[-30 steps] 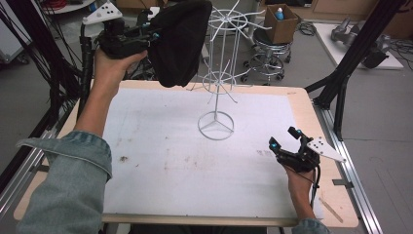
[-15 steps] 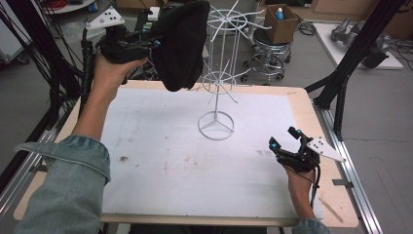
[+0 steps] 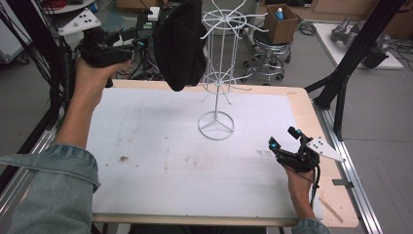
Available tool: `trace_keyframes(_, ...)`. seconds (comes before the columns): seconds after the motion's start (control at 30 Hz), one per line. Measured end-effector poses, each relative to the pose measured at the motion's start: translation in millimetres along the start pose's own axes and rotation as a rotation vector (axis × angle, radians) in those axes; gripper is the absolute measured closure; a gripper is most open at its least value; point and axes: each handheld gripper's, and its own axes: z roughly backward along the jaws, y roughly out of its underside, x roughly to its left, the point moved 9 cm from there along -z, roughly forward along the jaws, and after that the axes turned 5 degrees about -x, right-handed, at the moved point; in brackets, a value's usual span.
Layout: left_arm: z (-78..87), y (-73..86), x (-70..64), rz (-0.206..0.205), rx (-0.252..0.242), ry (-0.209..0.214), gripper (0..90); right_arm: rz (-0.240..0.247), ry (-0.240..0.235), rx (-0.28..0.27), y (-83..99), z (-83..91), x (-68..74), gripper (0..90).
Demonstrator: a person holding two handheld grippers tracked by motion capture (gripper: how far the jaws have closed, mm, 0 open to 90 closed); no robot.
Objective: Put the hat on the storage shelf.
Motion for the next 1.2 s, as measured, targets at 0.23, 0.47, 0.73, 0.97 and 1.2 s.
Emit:
trace_keyframes(0.23, 25.9, 12.2, 6.3, -0.022, 0.019, -0.063, 41.0, -0.003, 0.002, 0.001, -0.1, 0.5, -0.6, 10.8)
trace_keyframes(0.47, 50.3, 34.4, 6.6, -0.017, 0.035, -0.116, 32.5, -0.005, 0.004, -0.002, -0.1, -0.9, -0.8, 10.8)
trace_keyframes(0.73, 82.7, 68.3, 3.0, -0.013, 0.028, -0.195, 24.1, 0.001, -0.001, 0.002, 0.1, -3.1, 1.6, 10.8)
trace_keyframes(0.97, 104.9, 90.2, 1.2, -0.004, 0.021, -0.232, 22.7, 0.0, 0.008, 0.0, -0.6, -2.5, 1.2, 10.8)
trace_keyframes(1.2, 123.7, 119.2, 1.9, 0.018, 0.033, -0.27, 19.4, 0.009, 0.018, 0.001, -0.7, -2.1, 0.2, 10.8)
